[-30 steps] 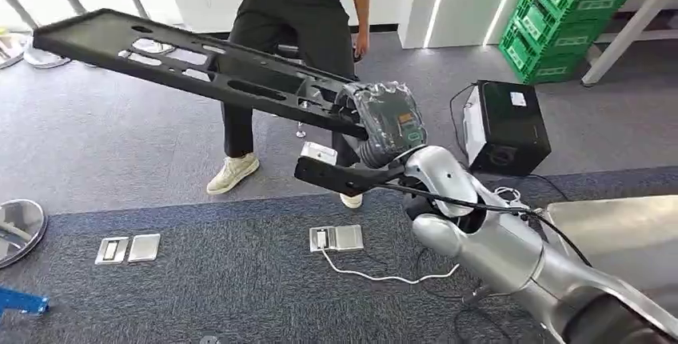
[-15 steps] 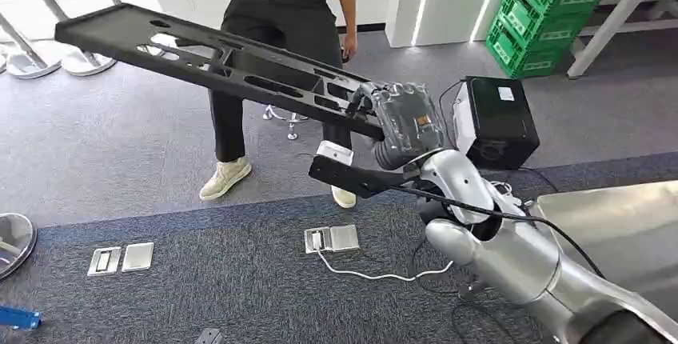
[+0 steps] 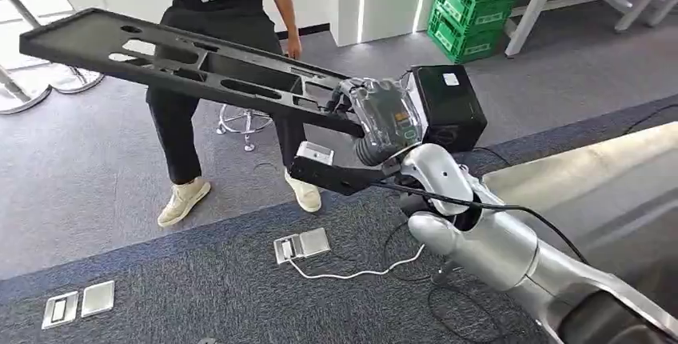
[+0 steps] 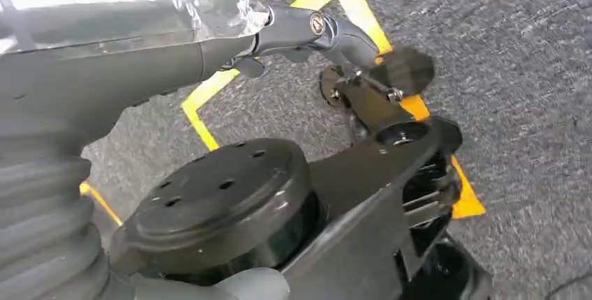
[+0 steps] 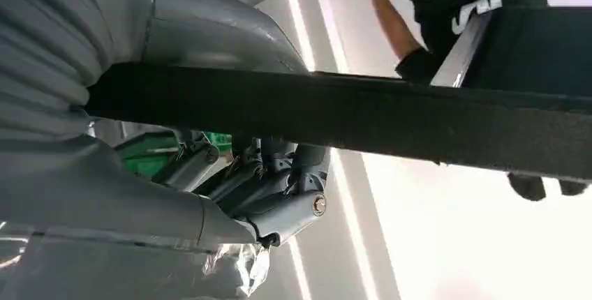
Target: Take the parts from the cabinet and place them on the table.
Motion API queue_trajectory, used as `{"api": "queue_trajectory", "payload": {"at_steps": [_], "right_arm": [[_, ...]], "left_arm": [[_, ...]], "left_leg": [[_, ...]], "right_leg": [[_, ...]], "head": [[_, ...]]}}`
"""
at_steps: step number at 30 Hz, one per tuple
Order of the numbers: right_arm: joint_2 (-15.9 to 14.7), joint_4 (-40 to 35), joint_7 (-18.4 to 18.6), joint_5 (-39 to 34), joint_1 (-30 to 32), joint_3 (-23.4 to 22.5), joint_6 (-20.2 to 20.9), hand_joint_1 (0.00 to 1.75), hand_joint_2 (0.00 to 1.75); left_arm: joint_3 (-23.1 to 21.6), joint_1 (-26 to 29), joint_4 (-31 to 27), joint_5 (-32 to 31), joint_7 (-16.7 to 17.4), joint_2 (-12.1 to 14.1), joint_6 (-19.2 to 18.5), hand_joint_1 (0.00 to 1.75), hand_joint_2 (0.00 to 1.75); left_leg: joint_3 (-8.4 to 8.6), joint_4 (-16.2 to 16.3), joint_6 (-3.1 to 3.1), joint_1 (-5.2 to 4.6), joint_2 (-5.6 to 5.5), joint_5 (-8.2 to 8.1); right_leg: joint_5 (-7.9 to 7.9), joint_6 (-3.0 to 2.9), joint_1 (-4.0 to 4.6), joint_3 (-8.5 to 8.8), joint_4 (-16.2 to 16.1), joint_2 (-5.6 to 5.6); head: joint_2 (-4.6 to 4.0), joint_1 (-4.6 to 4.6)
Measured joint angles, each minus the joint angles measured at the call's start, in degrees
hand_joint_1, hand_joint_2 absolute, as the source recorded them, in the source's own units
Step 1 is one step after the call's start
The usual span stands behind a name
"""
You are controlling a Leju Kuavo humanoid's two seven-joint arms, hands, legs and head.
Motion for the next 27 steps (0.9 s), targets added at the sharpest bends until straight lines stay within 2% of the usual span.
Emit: {"api": "queue_trajectory", "payload": {"at_steps": [2,3,4,5,6,7,8,9,10,11,12,13,14,15,17,18,19,20,21,22,23,24,25,26,27], "right_arm": [[0.02,0.05,-0.02,0.00,-0.03,0.00,0.00,1.75,1.75],[0.00,0.04,-0.07,0.00,-0.08,0.00,0.00,1.75,1.75],[0.00,0.07,-0.07,0.00,-0.01,-0.02,0.00,1.75,1.75],[0.00,0.11,-0.07,0.00,-0.19,-0.04,0.00,1.75,1.75],[0.00,0.13,-0.07,0.00,-0.29,-0.09,0.00,1.75,1.75],[0.02,0.13,-0.07,0.00,-0.23,-0.09,0.00,1.75,1.75],[0.07,0.18,-0.07,0.00,-0.17,-0.09,0.00,1.75,1.75],[0.07,0.24,-0.07,0.00,-0.16,-0.09,0.02,1.75,1.75],[0.07,0.33,-0.07,0.00,-0.15,-0.09,0.02,1.75,1.75],[0.07,0.37,-0.07,0.00,-0.16,-0.09,0.02,1.75,1.75],[0.04,0.39,-0.07,0.00,-0.17,-0.09,0.02,1.75,1.75],[0.04,0.39,-0.04,0.00,-0.20,-0.11,0.02,1.75,1.75],[0.07,0.39,-0.07,0.00,-0.25,-0.15,0.02,1.75,1.75],[0.22,0.39,-0.09,0.00,-0.31,-0.17,0.02,1.75,1.75],[0.22,0.48,-0.04,0.00,-0.30,-0.20,0.02,1.75,1.75],[0.22,0.50,-0.04,0.00,-0.33,-0.20,0.02,1.75,1.75],[0.33,0.48,-0.09,0.00,-0.34,-0.24,0.02,1.75,1.75],[0.33,0.50,-0.07,0.00,-0.48,-0.24,0.02,1.75,1.75],[0.37,0.50,-0.09,0.04,-0.58,-0.24,0.02,1.75,1.75],[0.48,0.50,-0.09,0.13,-0.55,-0.24,0.02,1.75,1.75],[0.53,0.50,-0.04,0.28,-0.53,-0.24,0.02,1.75,1.75],[0.57,0.55,-0.02,0.46,-0.53,-0.24,0.02,1.75,1.75],[0.59,0.57,-0.02,0.55,-0.50,-0.22,0.02,1.75,1.75],[0.59,0.61,-0.02,0.61,-0.50,-0.22,0.02,1.75,1.75],[0.61,0.61,-0.02,0.65,-0.51,-0.22,0.02,1.75,1.75]], "left_arm": [[0.00,0.01,0.00,0.04,0.00,0.00,0.02,0.00,1.75],[0.00,-0.06,0.00,0.07,0.00,0.00,0.02,0.00,1.75],[0.00,-0.14,0.00,0.09,-0.02,-0.02,0.02,0.00,1.75],[0.00,-0.13,0.00,0.09,-0.11,0.07,0.02,0.00,1.75],[0.00,-0.08,0.00,0.11,-0.13,0.07,0.02,0.00,1.75],[0.00,0.04,0.00,0.13,-0.11,0.07,0.04,0.00,1.75],[0.00,0.09,0.00,0.13,-0.11,0.07,0.04,0.00,1.75],[0.00,0.16,0.00,0.13,-0.11,0.07,0.04,0.00,1.75],[0.00,0.20,0.00,0.15,-0.11,0.07,0.04,0.00,1.75],[0.00,0.19,0.00,0.15,-0.11,0.07,0.04,0.00,1.75],[0.00,0.19,0.00,0.15,-0.11,0.07,0.04,0.00,1.75],[0.00,0.19,0.00,0.15,-0.13,0.07,0.04,0.00,1.75],[0.00,0.17,0.00,0.15,-0.13,0.07,0.04,0.00,1.75],[0.00,0.10,0.00,0.15,-0.13,0.11,0.04,0.00,1.75],[0.00,0.11,0.00,0.17,-0.13,0.13,0.07,0.00,1.75],[0.00,0.08,0.00,0.17,-0.13,0.13,0.07,0.00,1.75],[0.00,0.03,0.00,0.17,-0.15,0.13,0.07,0.00,1.75],[-0.02,0.03,0.00,0.17,-0.18,0.13,0.04,0.00,1.75],[0.00,0.03,0.00,0.17,-0.17,0.13,0.04,0.00,1.75],[0.00,0.11,0.00,0.17,-0.20,0.13,0.04,0.00,1.75],[0.00,0.20,0.00,0.17,-0.20,0.13,0.04,0.00,1.75],[-0.02,0.39,0.00,0.06,-0.20,0.13,0.04,0.00,1.75],[-0.02,0.50,0.00,0.02,-0.20,0.13,0.07,0.00,1.75],[-0.02,0.53,0.00,0.02,-0.20,0.15,0.07,0.00,1.75],[-0.02,0.48,0.00,0.02,-0.20,0.20,0.07,0.00,1.75]], "left_leg": [[0.06,-0.05,0.48,-0.50,0.51,-0.01],[0.39,-0.61,0.96,-0.13,0.90,0.32],[0.65,-1.00,1.24,0.02,1.57,0.57],[0.77,-1.14,1.54,0.00,1.80,0.60],[0.78,-1.14,1.63,-0.07,2.19,0.59],[0.78,-1.13,1.68,-0.14,2.59,0.55],[0.76,-1.11,1.72,-0.16,3.03,0.50],[0.78,-1.09,1.66,-0.16,3.43,0.45],[0.90,-1.09,1.62,-0.15,3.84,0.36],[1.09,-1.08,1.47,-0.12,4.19,0.20],[1.38,-1.08,1.29,-0.11,4.58,0.00],[1.68,-1.08,1.05,-0.12,4.91,-0.21],[1.71,-1.09,0.71,-0.45,5.21,-0.41],[1.73,-1.00,0.43,-0.48,5.43,-0.52],[2.09,-1.32,-0.21,-0.41,6.08,-0.63],[2.23,-1.35,-0.60,-0.37,6.40,-0.72],[2.22,-0.65,-0.99,-0.04,5.71,-1.27],[1.66,1.14,-1.10,-0.04,4.35,-2.53],[-0.22,5.14,-1.15,-0.02,3.45,-4.97],[-2.61,10.06,-1.24,-0.04,3.03,-7.35],[-4.82,14.38,-1.33,-0.04,2.86,-8.93],[-6.39,17.16,-1.36,-0.04,2.81,-9.31],[-6.56,16.92,-1.30,-0.04,2.81,-8.30],[-5.53,14.14,-1.19,-0.04,2.76,-6.03],[-3.50,9.30,-1.06,-0.01,2.51,-3.12]], "right_leg": [[0.13,0.70,-0.46,-0.04,-0.26,0.60],[0.12,1.18,-0.18,-0.09,-0.29,0.95],[-0.39,1.24,-0.37,-0.23,0.52,-0.37],[-2.11,1.66,-0.24,-1.34,3.03,-2.49],[-4.23,2.01,-0.42,-3.26,6.92,-3.46],[-6.32,2.30,-0.64,-5.65,11.76,-3.95],[-7.64,2.52,-0.83,-7.66,15.75,-4.13],[-7.69,2.68,-0.97,-8.77,17.70,-4.20],[-6.37,2.75,-1.08,-8.26,16.47,-4.23],[-4.05,2.73,-1.13,-6.26,12.62,-4.44],[-1.38,2.53,-1.11,-3.34,6.96,-4.95],[0.69,2.28,-1.02,-0.51,1.54,-6.11],[-0.31,1.82,-0.31,0.23,-0.14,-7.21],[0.11,1.27,-0.26,0.20,-0.55,-6.24],[-0.13,0.74,0.09,0.09,-0.43,-5.39],[0.03,0.36,0.00,0.17,-0.70,-5.00],[0.33,-0.06,-0.53,0.57,-1.24,-4.76],[0.35,-0.18,-0.47,0.69,-1.37,-4.50],[0.33,-0.76,-0.42,0.69,-1.35,-4.30],[0.28,-0.91,-0.29,0.69,-1.33,-3.88],[0.24,-0.97,-0.18,0.67,-1.30,-3.42],[0.23,-0.99,-0.09,0.66,-1.21,-2.84],[0.20,-1.02,-0.08,0.67,-1.07,-2.33],[0.16,-1.03,-0.08,0.67,-0.91,-1.76],[0.09,-0.93,-0.11,0.68,-0.72,-1.22]], "head": [[0.00,0.18],[0.00,0.16],[0.00,0.22],[0.00,0.96],[0.00,1.40],[0.00,1.49],[0.00,1.55],[0.00,1.73],[0.00,1.92],[0.00,2.12],[0.00,2.49],[0.00,2.80],[0.00,2.95],[0.00,2.73],[0.00,2.34],[0.00,2.32],[0.00,2.37],[0.00,1.99],[0.00,1.42],[0.00,0.92],[0.00,0.72],[0.00,0.59],[0.00,0.53],[0.00,0.40],[0.00,0.22]]}}
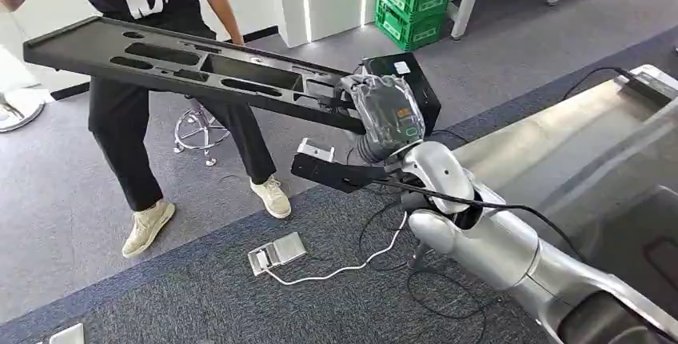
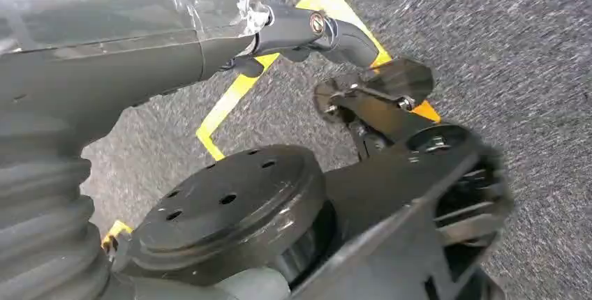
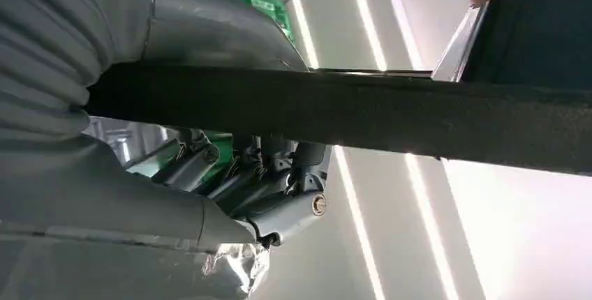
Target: Take the parts from the cabinet and place them on the table.
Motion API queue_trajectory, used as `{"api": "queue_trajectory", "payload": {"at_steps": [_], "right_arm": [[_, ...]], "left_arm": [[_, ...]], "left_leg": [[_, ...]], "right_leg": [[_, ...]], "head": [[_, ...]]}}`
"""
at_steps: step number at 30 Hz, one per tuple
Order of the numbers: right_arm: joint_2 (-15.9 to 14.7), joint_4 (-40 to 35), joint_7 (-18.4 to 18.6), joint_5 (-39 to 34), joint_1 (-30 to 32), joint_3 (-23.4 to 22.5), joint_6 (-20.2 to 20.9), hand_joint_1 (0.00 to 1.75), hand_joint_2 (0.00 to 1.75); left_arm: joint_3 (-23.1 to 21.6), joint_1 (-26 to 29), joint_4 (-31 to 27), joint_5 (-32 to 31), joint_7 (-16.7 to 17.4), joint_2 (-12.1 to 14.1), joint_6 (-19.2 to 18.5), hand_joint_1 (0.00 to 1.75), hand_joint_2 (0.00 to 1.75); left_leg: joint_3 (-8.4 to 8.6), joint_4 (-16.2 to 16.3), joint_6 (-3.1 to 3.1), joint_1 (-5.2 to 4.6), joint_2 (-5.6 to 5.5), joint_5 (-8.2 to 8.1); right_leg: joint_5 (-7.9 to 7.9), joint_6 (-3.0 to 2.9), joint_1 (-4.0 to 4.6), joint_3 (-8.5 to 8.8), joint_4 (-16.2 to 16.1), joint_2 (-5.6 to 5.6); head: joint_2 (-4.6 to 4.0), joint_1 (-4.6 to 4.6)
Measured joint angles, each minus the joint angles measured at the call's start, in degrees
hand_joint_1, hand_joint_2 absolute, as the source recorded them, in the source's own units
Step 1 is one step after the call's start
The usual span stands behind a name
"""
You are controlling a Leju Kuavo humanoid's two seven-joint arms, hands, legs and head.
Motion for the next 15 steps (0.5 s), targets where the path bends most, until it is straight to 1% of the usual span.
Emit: {"api": "queue_trajectory", "payload": {"at_steps": [1,2,3,4,6,7,8,9,10,11,12,13,14,15], "right_arm": [[0.02,0.00,0.04,0.05,-0.03,0.00,0.00,1.75,1.75],[0.02,0.00,0.04,0.13,-0.08,0.00,-0.02,1.75,1.75],[0.02,0.00,0.09,0.11,-0.16,0.00,-0.02,1.75,1.75],[0.02,0.00,0.13,0.11,-0.22,0.00,-0.02,1.75,1.75],[0.00,0.02,0.13,0.04,-0.22,0.00,-0.04,1.75,1.75],[-0.07,0.02,0.13,-0.02,-0.25,-0.04,-0.04,1.75,1.75],[-0.09,0.02,0.13,-0.06,-0.44,-0.07,-0.04,1.75,1.75],[-0.09,0.07,0.13,-0.06,-0.78,-0.07,-0.04,1.75,1.75],[-0.07,0.09,0.13,-0.11,-0.94,-0.07,-0.04,1.75,1.75],[-0.07,0.09,0.11,-0.20,-0.91,-0.07,-0.04,1.75,1.75],[-0.07,0.11,0.11,-0.37,-0.86,-0.04,-0.07,1.75,1.75],[-0.07,0.13,0.11,-0.63,-0.84,-0.04,-0.11,1.75,1.75],[-0.07,0.15,0.11,-0.72,-0.86,-0.04,-0.15,1.75,1.75],[-0.09,0.15,0.13,-0.74,-0.90,-0.04,-0.15,1.75,1.75]], "left_arm": [[0.00,-0.02,0.00,0.00,0.00,0.02,0.00,0.00,1.75],[0.00,0.01,0.00,-0.02,0.00,0.02,0.00,0.00,1.75],[0.00,-0.03,0.00,-0.04,0.00,0.02,0.00,0.00,1.75],[-0.02,-0.03,0.00,-0.04,0.00,0.02,0.00,0.00,1.75],[-0.02,-0.13,0.00,-0.09,0.00,0.02,-0.02,0.00,1.75],[-0.02,-0.27,0.00,-0.09,0.00,0.00,-0.02,0.00,1.75],[-0.02,-0.43,0.00,-0.09,0.00,0.02,-0.04,0.00,1.75],[-0.02,-0.47,0.00,-0.09,0.00,0.07,-0.04,0.00,1.75],[-0.02,-0.42,0.00,-0.07,0.00,0.09,-0.02,0.00,1.75],[-0.02,-0.33,0.00,-0.02,0.00,0.09,-0.02,0.00,1.75],[-0.02,-0.28,0.00,0.00,0.00,0.09,-0.02,0.00,1.75],[-0.02,-0.25,0.00,0.02,0.00,0.09,-0.02,0.00,1.75],[-0.02,-0.28,0.00,0.02,-0.02,0.09,-0.02,0.00,1.75],[-0.02,-0.29,0.00,0.04,-0.11,0.09,-0.02,0.00,1.75]], "left_leg": [[2.33,-5.36,0.16,0.09,-0.83,2.67],[3.47,-8.89,0.46,0.25,-3.06,3.14],[3.62,-9.52,0.55,0.22,-2.64,3.19],[3.53,-9.47,0.66,0.00,-2.17,3.22],[3.63,-9.60,1.34,-0.29,-1.54,3.38],[3.93,-10.39,1.87,0.33,-0.93,3.82],[4.13,-10.62,2.22,0.19,-0.59,3.96],[4.13,-10.64,2.52,0.14,-0.21,3.97],[4.12,-10.64,2.59,0.02,0.19,3.93],[4.13,-10.63,2.65,-0.06,0.67,3.88],[4.10,-10.60,2.65,-0.09,1.12,3.84],[4.14,-10.59,2.62,-0.08,1.55,3.80],[4.23,-10.58,2.48,-0.07,1.90,3.70],[4.40,-10.56,2.32,-0.03,2.26,3.58]], "right_leg": [[-0.11,0.15,-0.04,0.01,0.21,0.48],[-0.23,0.36,0.05,-0.22,0.40,0.92],[-0.34,0.63,0.25,-0.52,0.82,1.50],[-0.19,0.99,0.02,-0.64,0.69,1.67],[0.01,1.73,-0.29,-0.67,0.37,2.34],[-0.18,2.07,-0.20,-0.78,0.58,2.49],[-1.25,2.21,-0.03,-1.20,2.03,0.32],[-3.39,2.39,-0.16,-2.87,5.48,-1.28],[-5.52,2.58,-0.31,-4.94,9.85,-2.12],[-7.25,2.77,-0.52,-7.12,14.31,-2.57],[-8.19,2.95,-0.73,-8.90,17.88,-2.82],[-7.59,3.06,-0.92,-9.20,18.22,-2.96],[-5.80,3.15,-1.09,-7.98,15.74,-3.09],[-3.46,3.12,-1.17,-5.65,11.30,-3.38]], "head": [[0.00,-0.18],[0.00,-0.44],[0.00,-0.44],[0.00,-0.09],[0.00,-0.13],[0.00,-0.02],[0.00,0.23],[0.00,0.96],[0.00,1.27],[0.00,1.31],[0.00,1.35],[0.00,1.55],[0.00,1.72],[0.00,2.01]]}}
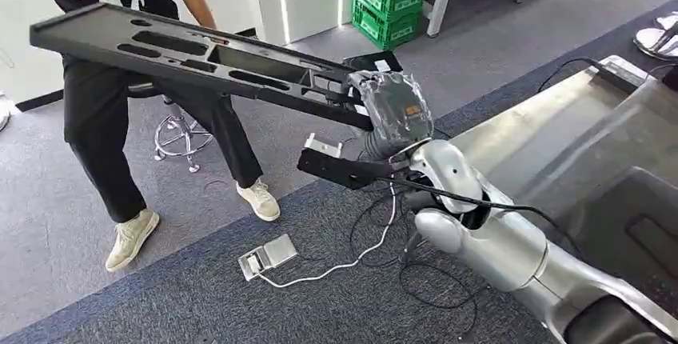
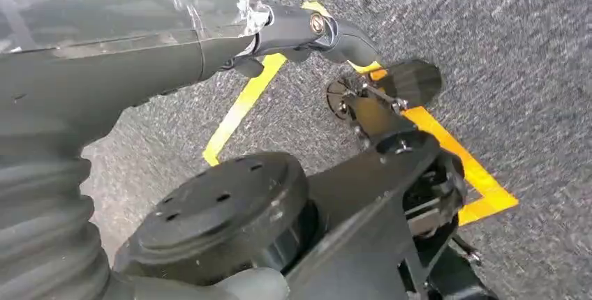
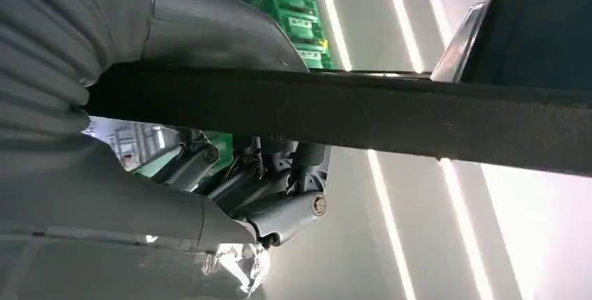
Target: Take the parts from the cabinet and place them on the table.
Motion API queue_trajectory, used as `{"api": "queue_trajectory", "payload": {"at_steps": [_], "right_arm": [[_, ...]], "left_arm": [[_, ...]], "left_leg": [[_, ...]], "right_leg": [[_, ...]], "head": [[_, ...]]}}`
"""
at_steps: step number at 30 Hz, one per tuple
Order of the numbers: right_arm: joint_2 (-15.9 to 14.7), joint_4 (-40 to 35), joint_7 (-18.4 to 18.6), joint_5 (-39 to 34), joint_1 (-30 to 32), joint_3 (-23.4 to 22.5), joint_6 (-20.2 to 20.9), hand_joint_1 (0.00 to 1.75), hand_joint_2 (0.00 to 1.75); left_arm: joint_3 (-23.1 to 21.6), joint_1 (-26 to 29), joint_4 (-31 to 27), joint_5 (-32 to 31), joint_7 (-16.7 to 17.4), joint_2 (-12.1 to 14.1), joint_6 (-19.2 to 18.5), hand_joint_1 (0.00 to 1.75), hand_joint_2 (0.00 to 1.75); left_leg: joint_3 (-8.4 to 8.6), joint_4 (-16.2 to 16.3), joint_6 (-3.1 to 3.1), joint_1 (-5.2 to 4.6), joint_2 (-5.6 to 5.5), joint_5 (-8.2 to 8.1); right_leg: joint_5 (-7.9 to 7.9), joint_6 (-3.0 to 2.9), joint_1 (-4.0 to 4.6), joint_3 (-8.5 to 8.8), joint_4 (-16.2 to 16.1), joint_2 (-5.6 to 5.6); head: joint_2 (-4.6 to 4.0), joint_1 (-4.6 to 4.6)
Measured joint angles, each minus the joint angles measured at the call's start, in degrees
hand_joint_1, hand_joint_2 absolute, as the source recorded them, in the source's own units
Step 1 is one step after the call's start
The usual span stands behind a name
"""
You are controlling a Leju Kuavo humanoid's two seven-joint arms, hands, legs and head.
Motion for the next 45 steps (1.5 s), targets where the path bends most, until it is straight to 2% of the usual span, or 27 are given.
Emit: {"api": "queue_trajectory", "payload": {"at_steps": [1,2,3,5,7,8,10,12,14,16,17,18,20,22,23,25,27,28,30,32,33,37,38,39,42,43,45], "right_arm": [[-0.02,0.00,0.00,-0.02,-0.08,0.00,0.00,1.75,1.75],[0.00,0.00,0.00,-0.09,-0.30,0.00,-0.02,1.75,1.75],[0.09,0.00,-0.02,-0.20,-0.50,0.00,-0.09,1.75,1.75],[0.22,0.09,-0.13,-0.50,-0.66,0.00,-0.26,1.75,1.75],[0.24,0.20,-0.28,-0.63,-0.81,0.00,-0.31,1.75,1.75],[0.35,0.20,-0.31,-0.68,-0.99,0.00,-0.39,1.75,1.75],[0.55,0.24,-0.33,-0.74,-1.20,0.02,-0.44,1.75,1.75],[0.77,0.33,-0.33,-0.87,-1.17,0.15,-0.52,1.75,1.75],[0.76,0.44,-0.31,-0.87,-1.17,0.22,-0.57,1.75,1.75],[0.77,0.48,-0.31,-0.85,-1.18,0.26,-0.59,1.75,1.75],[0.81,0.50,-0.31,-0.83,-1.18,0.26,-0.65,1.75,1.75],[0.81,0.52,-0.28,-0.83,-1.22,0.26,-0.81,1.75,1.75],[0.83,0.57,-0.26,-0.85,-1.17,0.28,-0.87,1.75,1.75],[0.81,0.61,-0.26,-0.83,-1.21,0.26,-0.87,1.75,1.75],[0.76,0.61,-0.26,-0.79,-1.14,0.28,-0.90,1.75,1.75],[0.77,0.66,-0.26,-0.68,-1.39,0.26,-0.98,1.75,1.75],[0.77,0.68,-0.20,-0.70,-1.20,0.28,-0.98,1.75,1.75],[0.77,0.74,-0.17,-0.68,-1.12,0.33,-0.96,1.75,1.75],[0.72,0.85,-0.17,-0.50,-1.07,0.39,-0.96,1.75,1.75],[0.70,0.87,-0.09,-0.44,-1.11,0.39,-0.96,1.75,1.75],[0.70,0.90,-0.09,-0.39,-1.14,0.39,-0.98,1.75,1.75],[0.68,0.90,0.05,-0.33,-1.21,0.39,-1.01,1.75,1.75],[0.79,0.90,0.02,-0.33,-1.23,0.39,-1.03,1.75,1.75],[0.79,0.90,0.00,-0.28,-1.36,0.39,-1.01,1.75,1.75],[0.94,0.90,0.00,-0.24,-1.42,0.39,-1.01,1.75,1.75],[0.98,0.92,0.00,-0.24,-1.40,0.42,-1.01,1.75,1.75],[0.98,0.98,0.00,-0.24,-1.38,0.57,-1.01,1.75,1.75]], "left_arm": [[0.00,0.01,0.00,0.00,-0.07,0.00,0.00,0.00,1.75],[0.00,0.00,0.00,0.02,-0.09,0.00,0.00,0.00,1.75],[0.00,-0.09,0.00,0.04,-0.13,0.00,0.00,0.00,1.75],[0.00,-0.11,0.00,0.24,-0.22,0.02,0.00,0.00,1.75],[0.00,-0.12,0.00,0.48,-0.22,0.02,0.00,0.00,1.75],[0.00,-0.15,0.00,0.55,-0.24,0.02,0.00,0.00,1.75],[0.00,-0.01,0.00,0.63,-0.28,0.00,-0.02,0.00,1.75],[-0.02,0.33,0.00,0.68,-0.31,0.00,-0.02,0.00,1.75],[-0.02,0.65,0.00,0.70,-0.41,0.02,0.00,0.00,1.75],[-0.02,0.63,0.00,0.70,-0.55,0.04,0.02,0.00,1.75],[-0.02,0.63,0.00,0.70,-0.57,0.09,0.02,0.00,1.75],[-0.02,0.67,0.02,0.70,-0.59,0.15,0.02,0.00,1.75],[-0.02,0.56,0.00,0.70,-0.66,0.15,0.02,0.00,1.75],[-0.02,0.55,0.00,0.70,-0.68,0.15,0.07,0.00,1.75],[-0.02,0.42,0.00,0.70,-0.68,0.15,0.07,0.00,1.75],[-0.02,0.33,0.02,0.70,-0.76,0.17,0.07,0.00,1.75],[-0.02,0.42,0.02,0.70,-0.76,0.17,0.07,0.00,1.75],[-0.02,0.43,0.02,0.70,-0.76,0.17,0.07,0.00,1.75],[-0.02,0.38,0.02,0.74,-0.76,0.17,0.07,0.00,1.75],[-0.02,0.37,0.02,0.77,-0.76,0.17,0.07,0.00,1.75],[-0.02,0.33,0.02,0.77,-0.76,0.22,0.07,0.00,1.75],[-0.02,0.24,0.02,0.77,-0.74,0.22,0.07,0.00,1.75],[-0.02,0.17,0.02,0.76,-0.74,0.22,0.07,0.00,1.75],[-0.02,0.13,0.02,0.77,-0.74,0.22,0.07,0.00,1.75],[-0.04,0.27,0.00,0.76,-0.74,0.22,0.04,0.00,1.75],[-0.04,0.44,0.02,0.77,-0.74,0.22,0.07,0.00,1.75],[-0.04,0.55,0.02,0.77,-0.72,0.22,0.07,0.00,1.75]], "left_leg": [[0.24,0.03,-0.28,0.03,0.32,-0.19],[0.42,0.08,-0.63,-0.01,0.61,-0.42],[0.32,0.36,-1.05,-0.50,0.92,-0.68],[0.60,0.17,-1.60,-0.37,1.52,-0.75],[0.91,0.16,-2.48,-0.06,2.02,-1.04],[0.77,1.60,-2.72,0.18,0.51,-1.99],[-2.52,8.58,-2.71,0.17,-1.32,-6.21],[-7.10,17.56,-2.76,0.10,-1.89,-9.45],[-7.42,17.04,-2.47,0.00,-1.95,-7.36],[-3.36,7.45,-1.85,-0.13,-2.64,-1.76],[-1.33,2.69,-1.53,-0.13,-4.44,0.43],[-0.94,0.81,-1.32,-0.03,-6.05,0.05],[-0.99,0.53,-1.29,-0.48,-4.79,0.18],[-0.66,-0.05,-0.62,-0.34,-4.00,0.48],[-0.16,-0.71,-0.36,-0.09,-3.26,0.85],[-0.03,-0.99,0.17,-0.23,-2.62,0.91],[-0.05,-0.96,0.27,-0.34,-1.64,0.80],[-0.05,-0.93,0.23,-0.34,-1.25,0.76],[0.08,-0.81,-0.03,-0.25,-0.42,0.54],[0.30,-0.41,-0.62,-0.12,0.33,0.09],[0.18,-0.25,-1.02,-0.46,0.55,-0.17],[0.68,-0.22,-2.41,-0.24,1.73,-0.48],[0.72,0.35,-2.81,0.01,1.38,-1.02],[0.20,2.24,-2.93,0.06,0.05,-2.39],[-6.21,15.44,-2.96,-0.01,-1.73,-8.67],[-7.63,18.02,-2.91,-0.02,-1.85,-8.97],[-6.74,15.06,-2.48,-0.10,-1.97,-5.93]], "right_leg": [[2.32,-0.12,-0.01,2.83,-5.45,-0.79],[3.17,-0.21,0.08,5.04,-10.14,-2.64],[2.84,-0.54,0.73,5.24,-10.62,-2.76],[2.77,-1.20,0.81,5.11,-10.59,-1.51],[3.02,-2.04,0.92,5.37,-11.06,-0.61],[3.15,-2.28,0.70,5.56,-11.25,-0.39],[3.11,-3.01,0.79,5.58,-11.26,0.22],[3.03,-3.26,1.13,5.56,-11.22,1.29],[3.02,-3.28,1.32,5.67,-11.16,2.44],[3.00,-3.26,1.35,5.87,-11.04,3.55],[2.96,-3.20,1.23,5.82,-11.04,3.90],[2.89,-2.93,1.58,5.51,-10.71,4.31],[3.08,-2.28,1.04,5.25,-10.88,5.00],[3.23,-1.44,0.90,5.28,-11.12,5.82],[2.63,-1.28,1.00,5.15,-10.22,4.55],[-1.23,-0.82,1.07,2.09,-3.92,1.60],[-4.65,-0.47,0.60,-2.15,4.69,0.68],[-4.81,-0.33,0.41,-3.21,6.69,0.50],[-1.33,-0.08,0.04,-0.88,1.95,0.13],[3.20,-0.17,0.00,4.84,-8.93,-1.68],[2.30,-0.41,0.56,5.50,-10.39,-2.75],[2.60,-1.90,0.91,5.35,-10.78,-0.48],[2.85,-2.31,0.51,5.75,-11.19,-0.21],[2.84,-2.49,0.54,5.86,-11.22,-0.03],[2.76,-3.15,0.88,5.83,-11.20,1.10],[2.73,-3.20,1.05,5.86,-11.18,1.69],[2.73,-3.20,1.23,5.93,-11.12,2.77]], "head": [[0.00,0.31],[0.00,0.68],[0.00,0.70],[0.00,-0.13],[0.00,-0.08],[0.00,-0.26],[0.00,-1.29],[0.00,-1.83],[0.00,-2.03],[0.00,-2.31],[0.00,-2.44],[0.00,-2.51],[0.00,-2.36],[0.00,-2.47],[0.00,-2.29],[0.00,-1.22],[0.00,-0.98],[0.00,-0.89],[0.00,-0.48],[0.00,-0.02],[0.00,0.27],[0.00,-0.46],[0.00,-0.45],[0.00,-0.82],[0.00,-2.01],[0.00,-2.25],[0.00,-2.51]]}}
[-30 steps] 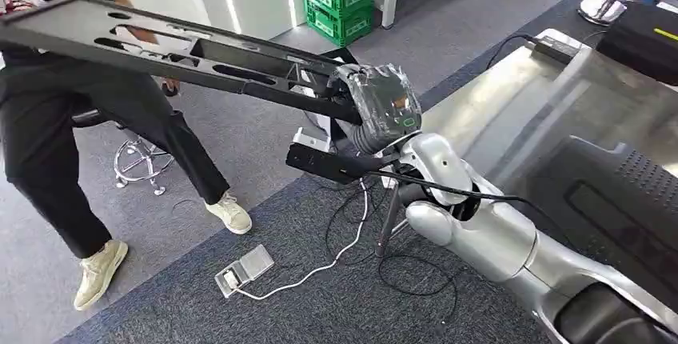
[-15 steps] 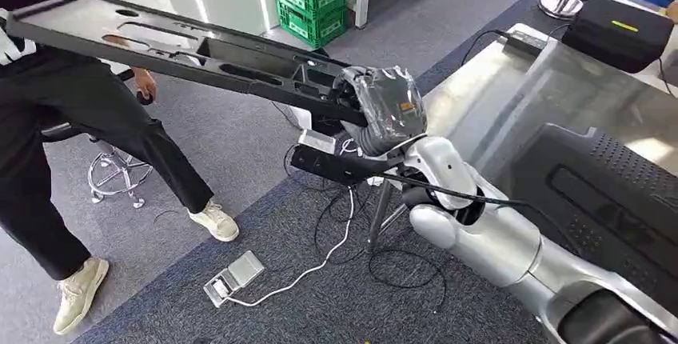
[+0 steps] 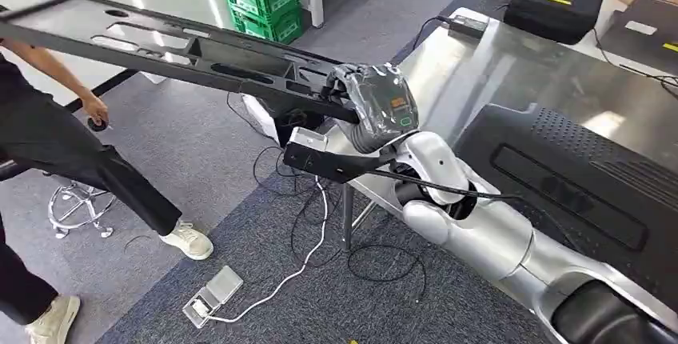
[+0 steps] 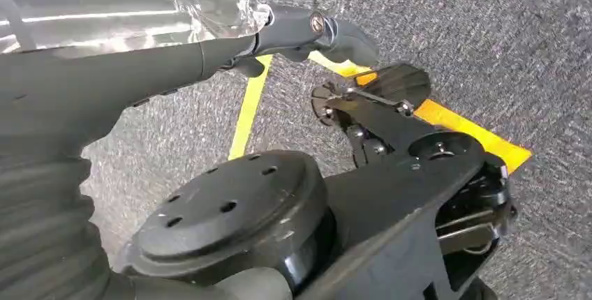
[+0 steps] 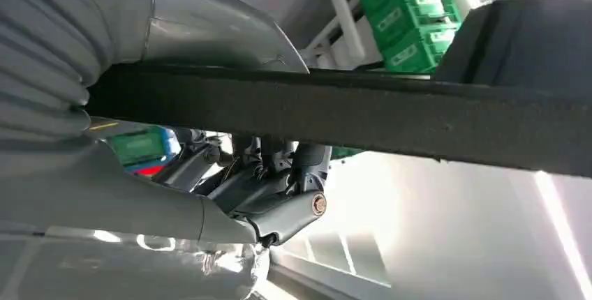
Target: Take the parts from the cabinet and place them on the table.
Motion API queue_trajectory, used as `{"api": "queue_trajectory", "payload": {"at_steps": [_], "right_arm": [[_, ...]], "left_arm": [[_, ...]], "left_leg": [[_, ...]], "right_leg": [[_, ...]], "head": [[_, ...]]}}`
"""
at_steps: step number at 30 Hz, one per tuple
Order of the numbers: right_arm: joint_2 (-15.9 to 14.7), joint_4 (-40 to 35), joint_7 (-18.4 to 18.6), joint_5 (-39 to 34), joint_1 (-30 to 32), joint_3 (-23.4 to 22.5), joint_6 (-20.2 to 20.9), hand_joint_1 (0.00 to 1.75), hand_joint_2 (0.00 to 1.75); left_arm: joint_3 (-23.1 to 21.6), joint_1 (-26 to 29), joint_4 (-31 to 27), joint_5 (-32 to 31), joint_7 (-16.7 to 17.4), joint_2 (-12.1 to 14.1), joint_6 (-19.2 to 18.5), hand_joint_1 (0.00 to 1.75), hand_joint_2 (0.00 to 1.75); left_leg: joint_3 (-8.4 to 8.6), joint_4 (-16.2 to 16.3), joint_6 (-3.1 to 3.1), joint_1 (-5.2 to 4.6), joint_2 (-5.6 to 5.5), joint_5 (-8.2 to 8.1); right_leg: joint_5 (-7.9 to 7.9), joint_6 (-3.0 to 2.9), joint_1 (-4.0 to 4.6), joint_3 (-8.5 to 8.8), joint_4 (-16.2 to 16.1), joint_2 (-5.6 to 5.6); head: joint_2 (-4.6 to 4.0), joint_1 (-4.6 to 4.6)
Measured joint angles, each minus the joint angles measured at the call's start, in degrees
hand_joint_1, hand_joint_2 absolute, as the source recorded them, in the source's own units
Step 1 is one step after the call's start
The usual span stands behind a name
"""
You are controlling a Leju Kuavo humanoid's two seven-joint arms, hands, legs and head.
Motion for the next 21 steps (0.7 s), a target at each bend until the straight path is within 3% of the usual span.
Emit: {"api": "queue_trajectory", "payload": {"at_steps": [1,2,3,4,7,8,9,10,12,13,14,15,17,18,19,21], "right_arm": [[0.00,0.00,0.00,0.00,0.00,0.00,0.00,1.75,1.75],[0.07,0.00,0.00,0.00,-0.01,-0.02,0.00,1.75,1.75],[0.07,0.00,0.00,0.00,-0.03,-0.02,0.00,1.75,1.75],[0.07,0.00,0.00,0.00,0.00,-0.02,0.00,1.75,1.75],[0.07,0.00,0.00,0.00,-0.01,-0.02,0.00,1.75,1.75],[0.04,0.00,0.00,0.02,0.03,-0.06,0.00,1.75,1.75],[0.04,0.00,0.00,0.04,-0.04,-0.06,-0.02,1.75,1.75],[0.04,0.00,0.00,0.07,-0.13,-0.09,-0.02,1.75,1.75],[0.09,0.06,0.00,0.11,-0.05,-0.09,-0.02,1.75,1.75],[0.09,0.13,0.00,0.15,0.02,-0.09,-0.02,1.75,1.75],[0.09,0.22,0.00,0.17,0.12,-0.09,-0.02,1.75,1.75],[0.07,0.28,0.00,0.17,0.16,-0.09,-0.02,1.75,1.75],[0.02,0.39,0.00,0.17,0.11,-0.09,0.00,1.75,1.75],[0.02,0.42,0.00,0.17,0.03,-0.11,0.00,1.75,1.75],[0.07,0.39,0.00,0.18,0.00,-0.13,0.00,1.75,1.75],[0.02,0.42,0.00,0.20,-0.03,-0.15,0.07,1.75,1.75]], "left_arm": [[0.00,-0.07,0.00,0.00,0.00,0.00,0.00,0.00,1.75],[0.00,-0.14,0.00,0.00,0.00,0.00,0.00,0.00,1.75],[0.00,-0.12,0.00,0.00,0.00,0.02,0.00,0.00,1.75],[0.00,-0.15,0.00,0.00,0.00,0.02,0.00,0.00,1.75],[0.00,-0.17,0.00,0.00,0.00,0.02,0.00,0.00,1.75],[0.00,-0.27,0.00,0.00,0.00,0.00,0.00,0.00,1.75],[0.00,-0.33,0.00,0.00,0.00,0.00,0.00,0.00,1.75],[0.00,-0.34,0.00,0.02,0.00,0.02,0.00,0.00,1.75],[0.00,-0.19,0.00,0.13,0.00,0.02,0.00,0.00,1.75],[0.00,-0.17,0.00,0.15,0.00,0.02,0.00,0.00,1.75],[0.00,-0.16,0.00,0.17,0.00,0.02,0.00,0.00,1.75],[0.00,-0.18,0.00,0.17,0.00,0.02,0.00,0.00,1.75],[0.00,-0.19,0.00,0.02,0.00,0.02,0.00,0.00,1.75],[0.00,-0.22,0.00,-0.09,-0.02,0.02,0.00,0.00,1.75],[0.00,-0.32,0.00,-0.09,-0.02,0.02,0.00,0.00,1.75],[0.00,-0.36,0.00,-0.33,-0.02,0.02,0.00,0.00,1.75]], "left_leg": [[2.07,-4.73,0.34,-0.11,-0.23,2.76],[4.48,-10.13,0.70,-0.16,-1.21,5.44],[5.66,-13.53,1.04,-0.13,-3.18,6.10],[6.03,-14.71,1.10,-0.19,-2.92,5.93],[6.11,-14.74,1.79,-0.75,-1.85,6.04],[6.54,-15.72,2.28,-0.11,-1.23,6.49],[6.79,-16.05,2.52,-0.29,-0.91,6.67],[6.85,-16.12,2.83,-0.32,-0.58,6.71],[6.83,-16.10,2.96,-0.46,0.33,6.61],[6.80,-16.06,2.99,-0.46,0.73,6.57],[6.84,-16.03,2.93,-0.43,1.11,6.50],[6.90,-15.97,2.87,-0.38,1.43,6.40],[7.04,-15.53,2.39,-0.25,2.18,5.95],[7.05,-15.22,1.97,-0.35,2.52,5.59],[6.92,-14.79,1.56,-0.75,2.75,5.33],[7.19,-14.95,1.11,-0.72,3.37,5.18]], "right_leg": [[0.00,0.01,0.03,0.08,0.06,0.53],[-0.01,0.03,0.01,0.17,0.08,0.98],[0.01,0.10,-0.09,0.08,0.08,1.22],[-0.07,0.35,0.19,-0.24,0.38,1.90],[0.21,1.46,-0.35,-0.35,0.02,2.75],[-0.13,1.73,-0.13,-0.49,0.42,2.39],[-1.07,1.95,-0.01,-0.90,1.68,0.26],[-3.14,2.13,-0.11,-2.44,4.92,-1.09],[-7.18,2.62,-0.49,-6.97,14.20,-2.03],[-7.90,2.81,-0.70,-8.63,17.44,-2.16],[-7.29,2.94,-0.86,-8.92,17.79,-2.28],[-5.63,3.06,-1.00,-7.94,15.70,-2.41],[-0.59,3.05,-1.13,-2.88,5.44,-3.71],[-0.10,2.98,-1.00,-0.89,0.80,-5.87],[-0.18,2.43,-0.50,-0.74,0.62,-5.28],[-0.29,1.80,-0.49,-0.87,0.72,-4.25]], "head": [[0.00,-0.17],[0.00,-0.33],[0.00,-0.48],[0.00,-0.50],[0.00,-0.46],[0.00,-0.44],[0.00,-0.14],[0.00,0.52],[0.00,1.00],[0.00,1.05],[0.00,1.20],[0.00,1.42],[0.00,2.01],[0.00,2.40],[0.00,2.51],[0.00,1.73]]}}
